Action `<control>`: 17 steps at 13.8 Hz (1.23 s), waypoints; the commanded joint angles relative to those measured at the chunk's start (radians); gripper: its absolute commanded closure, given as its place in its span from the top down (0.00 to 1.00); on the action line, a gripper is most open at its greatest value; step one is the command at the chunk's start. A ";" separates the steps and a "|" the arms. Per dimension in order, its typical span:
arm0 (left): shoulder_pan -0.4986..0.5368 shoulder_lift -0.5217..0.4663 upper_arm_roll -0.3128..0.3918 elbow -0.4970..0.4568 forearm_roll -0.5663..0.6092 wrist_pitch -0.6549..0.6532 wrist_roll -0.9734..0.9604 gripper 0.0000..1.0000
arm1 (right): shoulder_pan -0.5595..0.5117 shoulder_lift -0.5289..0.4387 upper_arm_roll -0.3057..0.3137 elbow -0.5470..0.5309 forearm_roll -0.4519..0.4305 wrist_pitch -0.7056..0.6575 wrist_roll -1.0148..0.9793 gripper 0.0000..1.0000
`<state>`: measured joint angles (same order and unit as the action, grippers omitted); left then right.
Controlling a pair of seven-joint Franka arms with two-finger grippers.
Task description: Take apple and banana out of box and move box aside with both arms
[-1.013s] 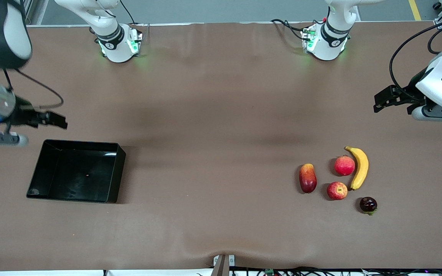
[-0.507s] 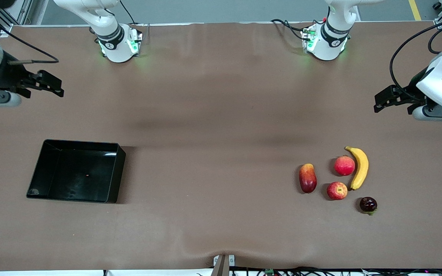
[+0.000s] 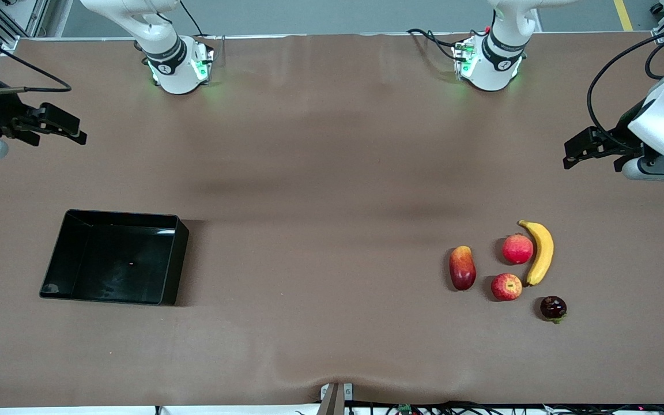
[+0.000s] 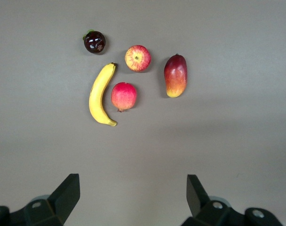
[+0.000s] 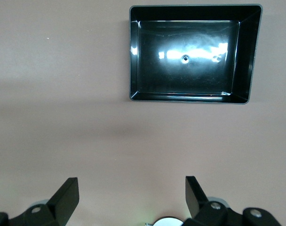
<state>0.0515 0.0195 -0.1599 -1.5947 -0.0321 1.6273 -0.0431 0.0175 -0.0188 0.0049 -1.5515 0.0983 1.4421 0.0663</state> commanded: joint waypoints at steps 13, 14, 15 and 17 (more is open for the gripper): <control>0.008 -0.029 -0.003 0.033 0.018 -0.112 0.000 1.00 | 0.009 -0.003 -0.006 0.011 -0.032 -0.011 -0.006 1.00; 0.005 -0.029 -0.007 0.036 0.059 -0.112 -0.001 1.00 | 0.009 -0.001 -0.006 0.011 -0.032 -0.008 -0.005 1.00; 0.005 -0.027 -0.013 0.048 0.075 -0.112 -0.001 1.00 | 0.010 -0.001 -0.006 0.011 -0.032 -0.005 -0.005 1.00; 0.008 -0.026 -0.015 0.056 0.074 -0.112 0.000 1.00 | 0.012 0.000 -0.006 0.008 -0.032 -0.005 -0.005 1.00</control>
<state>0.0548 0.0002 -0.1646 -1.5583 0.0203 1.5378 -0.0431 0.0188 -0.0189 0.0042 -1.5487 0.0779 1.4418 0.0662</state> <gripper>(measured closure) 0.000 0.000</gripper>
